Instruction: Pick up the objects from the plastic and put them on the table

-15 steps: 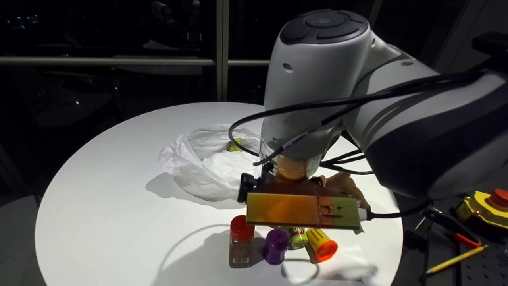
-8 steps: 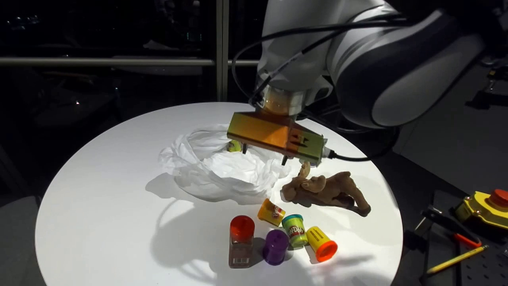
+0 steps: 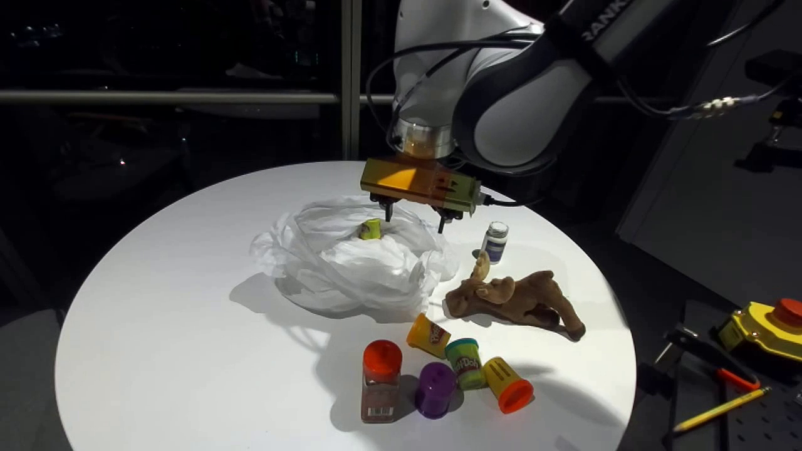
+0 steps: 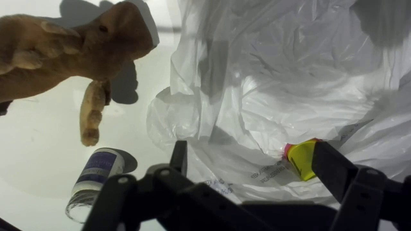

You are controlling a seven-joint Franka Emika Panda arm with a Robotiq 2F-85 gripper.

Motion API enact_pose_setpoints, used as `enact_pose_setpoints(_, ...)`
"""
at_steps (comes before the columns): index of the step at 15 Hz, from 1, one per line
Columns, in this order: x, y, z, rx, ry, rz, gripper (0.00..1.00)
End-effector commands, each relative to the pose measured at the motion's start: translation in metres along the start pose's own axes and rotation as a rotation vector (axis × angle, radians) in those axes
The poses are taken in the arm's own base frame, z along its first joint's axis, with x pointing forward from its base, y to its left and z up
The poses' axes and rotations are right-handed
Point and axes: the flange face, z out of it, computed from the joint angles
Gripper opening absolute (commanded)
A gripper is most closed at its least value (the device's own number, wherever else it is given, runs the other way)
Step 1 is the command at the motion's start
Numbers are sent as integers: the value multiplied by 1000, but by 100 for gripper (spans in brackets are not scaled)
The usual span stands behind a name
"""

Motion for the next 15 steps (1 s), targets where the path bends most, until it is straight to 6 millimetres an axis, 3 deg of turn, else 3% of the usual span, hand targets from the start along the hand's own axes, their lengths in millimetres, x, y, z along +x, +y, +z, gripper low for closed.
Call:
enact_pose_setpoints(1, -5, -39, 27, 9, -54, -80, 100)
enact_pose_setpoints(7, -25, -81, 53, -15, 43, -153, 100)
enact_pose_setpoints(12, -35, -98, 68, -81, 132, -203, 100)
enact_pose_setpoints(15, -30, -102, 71, -105, 178, -215, 100)
